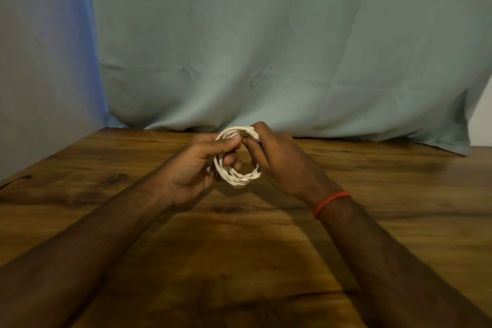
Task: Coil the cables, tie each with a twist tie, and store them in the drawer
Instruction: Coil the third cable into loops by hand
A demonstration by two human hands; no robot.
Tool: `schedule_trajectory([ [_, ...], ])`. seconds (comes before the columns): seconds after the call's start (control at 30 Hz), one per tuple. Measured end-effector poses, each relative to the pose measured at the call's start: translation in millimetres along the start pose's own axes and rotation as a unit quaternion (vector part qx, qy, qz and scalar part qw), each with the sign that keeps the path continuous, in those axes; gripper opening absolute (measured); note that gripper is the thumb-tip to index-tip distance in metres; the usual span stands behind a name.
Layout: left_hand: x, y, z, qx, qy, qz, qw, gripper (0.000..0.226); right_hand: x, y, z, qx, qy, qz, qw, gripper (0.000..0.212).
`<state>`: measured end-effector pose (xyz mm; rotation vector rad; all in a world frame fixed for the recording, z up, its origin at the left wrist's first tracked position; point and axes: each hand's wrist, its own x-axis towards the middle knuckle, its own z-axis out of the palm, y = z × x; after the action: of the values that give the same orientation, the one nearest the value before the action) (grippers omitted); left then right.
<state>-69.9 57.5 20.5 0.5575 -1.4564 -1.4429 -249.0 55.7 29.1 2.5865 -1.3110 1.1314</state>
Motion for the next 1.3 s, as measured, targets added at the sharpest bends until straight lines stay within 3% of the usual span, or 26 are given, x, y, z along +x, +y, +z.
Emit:
schedule_trajectory([
  [0.17, 0, 2, 3, 0.001, -0.012, 0.013, 1.0, 0.017, -1, 2, -1, 0.01, 0.008, 0.01, 1.0, 0.022],
  [0.27, 5, -3, 4, 0.139, 0.036, 0.077, 0.987, 0.03, -1, 3, -1, 0.016, 0.011, 0.016, 1.0, 0.022],
  [0.37, 9, -5, -3, 0.288, 0.037, 0.087, 0.953, 0.048, -1, 4, -1, 0.013, -0.009, 0.018, 1.0, 0.021],
  [0.47, 9, -5, -14, 0.334, 0.037, 0.086, 0.938, 0.048, -2, 2, 3, 0.011, -0.006, 0.004, 1.0, 0.02],
  [0.6, 9, -2, -17, 0.354, 0.033, 0.095, 0.93, 0.053, -3, -4, 5, 0.016, 0.014, -0.038, 0.999, 0.046],
  [0.7, 9, -1, -14, 0.317, 0.038, 0.078, 0.945, 0.05, -2, -3, 2, -0.005, 0.03, -0.076, 0.997, 0.043],
  [0.83, 7, -2, -10, 0.155, 0.019, 0.02, 0.987, 0.027, -1, 2, 6, -0.034, 0.08, -0.083, 0.993, 0.041],
  [0.97, 6, 1, -14, 0.056, -0.02, -0.014, 0.998, 0.019, 1, 1, 3, -0.067, 0.087, -0.101, 0.989, 0.038],
  [1.07, 5, 6, -21, 0.051, -0.049, -0.038, 0.997, 0.021, 0, -1, 3, -0.076, 0.069, -0.106, 0.989, 0.035],
  [1.2, 5, 9, -24, 0.111, -0.057, -0.051, 0.991, 0.056, 0, 3, 5, -0.107, 0.041, -0.102, 0.988, 0.034],
  [1.3, 6, 7, -20, 0.163, -0.028, -0.031, 0.986, 0.048, 1, 4, 5, -0.13, 0.029, -0.088, 0.987, 0.036],
])
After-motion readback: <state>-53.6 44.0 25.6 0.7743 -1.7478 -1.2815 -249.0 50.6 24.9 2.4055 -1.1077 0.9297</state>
